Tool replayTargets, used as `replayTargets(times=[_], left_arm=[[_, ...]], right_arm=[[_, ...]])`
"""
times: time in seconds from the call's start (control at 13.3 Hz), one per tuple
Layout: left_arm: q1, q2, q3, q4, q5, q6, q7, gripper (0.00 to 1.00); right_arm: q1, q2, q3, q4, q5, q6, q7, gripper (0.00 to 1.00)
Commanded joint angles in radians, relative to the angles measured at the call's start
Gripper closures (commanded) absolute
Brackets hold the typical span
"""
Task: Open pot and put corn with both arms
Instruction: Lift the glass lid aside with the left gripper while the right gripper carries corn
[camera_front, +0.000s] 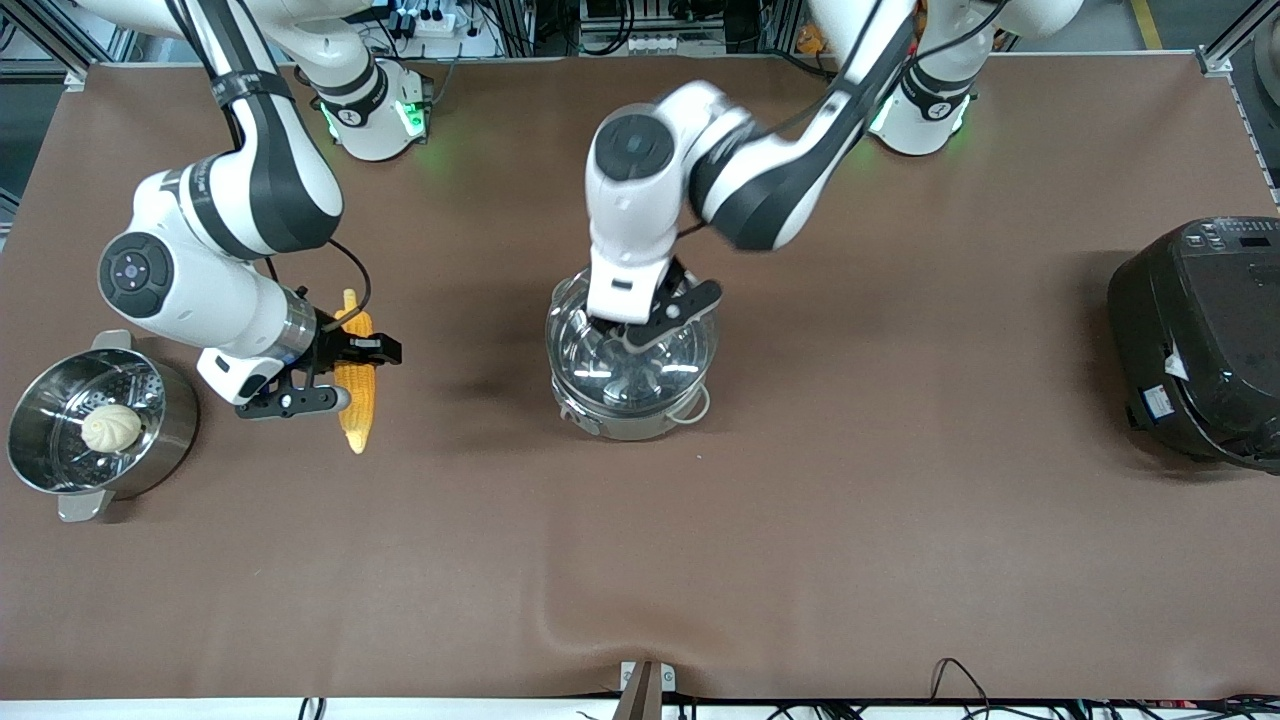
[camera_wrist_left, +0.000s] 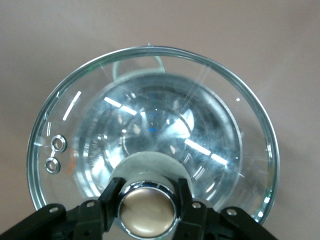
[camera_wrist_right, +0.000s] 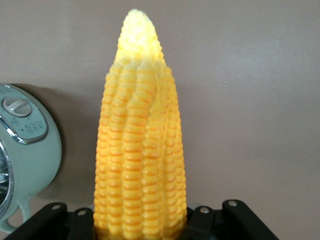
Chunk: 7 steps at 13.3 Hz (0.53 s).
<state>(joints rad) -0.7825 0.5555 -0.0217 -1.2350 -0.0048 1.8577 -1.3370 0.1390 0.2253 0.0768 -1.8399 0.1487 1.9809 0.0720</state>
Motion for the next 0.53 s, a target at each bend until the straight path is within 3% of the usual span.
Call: replayTargets(times=[0.0, 0.15, 0.45], left_arm=[[0.118, -0.159, 0.003, -0.037, -0.007, -0.101, 0.199, 1.0], [0.23, -0.204, 0.002, -0.061, -0.007, -0.175, 0.402, 1.0], [0.461, -0.275, 0.0, -0.245, -0.007, -0.146, 0.677, 1.0]], right_arm=[[0.036, -0.018, 0.008, 0.004, 0.023, -0.013, 0.069, 0.86], [0.136, -0.017, 0.008, 0.024, 0.02, -0.007, 0.22, 0.87], [0.313, 0.002, 0.008, 0.053, 0.006, 0.036, 0.408, 0.87]])
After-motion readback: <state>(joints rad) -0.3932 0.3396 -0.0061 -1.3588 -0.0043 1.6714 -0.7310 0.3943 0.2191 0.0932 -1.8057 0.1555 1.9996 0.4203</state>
